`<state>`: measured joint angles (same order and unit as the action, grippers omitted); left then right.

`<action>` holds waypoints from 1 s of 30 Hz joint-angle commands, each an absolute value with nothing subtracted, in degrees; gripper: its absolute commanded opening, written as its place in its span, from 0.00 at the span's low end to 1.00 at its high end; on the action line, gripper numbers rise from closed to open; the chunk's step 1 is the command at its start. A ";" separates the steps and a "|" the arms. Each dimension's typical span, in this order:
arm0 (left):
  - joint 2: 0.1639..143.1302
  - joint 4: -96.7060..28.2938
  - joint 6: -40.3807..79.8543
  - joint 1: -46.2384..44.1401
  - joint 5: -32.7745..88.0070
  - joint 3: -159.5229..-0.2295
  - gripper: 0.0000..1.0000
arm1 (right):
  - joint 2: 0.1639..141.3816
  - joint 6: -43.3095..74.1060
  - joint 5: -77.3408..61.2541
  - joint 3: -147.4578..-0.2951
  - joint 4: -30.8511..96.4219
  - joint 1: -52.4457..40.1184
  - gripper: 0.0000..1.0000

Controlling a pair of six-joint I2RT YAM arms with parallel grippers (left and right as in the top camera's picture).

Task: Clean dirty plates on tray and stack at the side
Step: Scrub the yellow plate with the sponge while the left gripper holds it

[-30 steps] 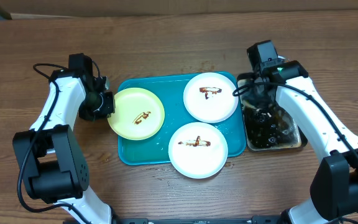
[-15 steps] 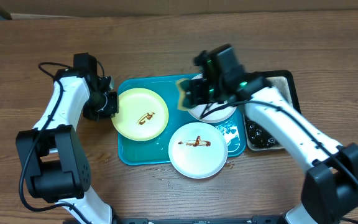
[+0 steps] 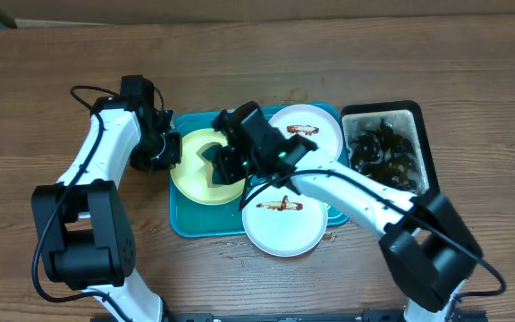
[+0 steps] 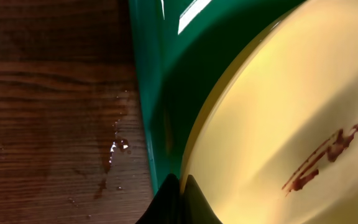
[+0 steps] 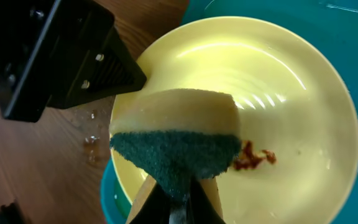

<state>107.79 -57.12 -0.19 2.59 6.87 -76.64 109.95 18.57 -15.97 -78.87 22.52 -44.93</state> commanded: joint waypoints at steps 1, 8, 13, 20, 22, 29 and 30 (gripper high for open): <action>106.59 -57.56 -0.62 1.96 7.66 -77.62 0.04 | 112.77 18.15 -11.53 -79.85 20.25 -46.09 0.04; 106.59 -58.48 -0.67 1.78 9.06 -77.62 0.04 | 116.68 18.13 -11.57 -79.85 15.18 -46.50 0.04; 106.59 -58.46 -0.64 1.78 10.22 -77.62 0.04 | 117.47 18.15 -11.64 -79.85 14.52 -46.98 0.04; 106.59 -58.28 -0.64 1.78 10.20 -77.62 0.04 | 118.17 18.17 -11.90 -79.85 15.46 -49.52 0.04; 106.59 -58.33 -0.64 1.78 10.24 -77.62 0.04 | 118.69 18.15 -11.86 -79.85 15.66 -50.13 0.04; 106.59 -58.52 -0.64 1.78 10.57 -77.62 0.04 | 119.35 18.31 -1.80 -79.85 19.51 -50.09 0.04; 106.59 -58.67 -0.64 1.78 10.57 -77.62 0.04 | 119.35 19.16 0.91 -79.85 20.18 -49.76 0.04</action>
<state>107.79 -58.57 -0.16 2.22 8.88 -76.64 118.56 18.39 -7.79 -78.87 19.11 -50.61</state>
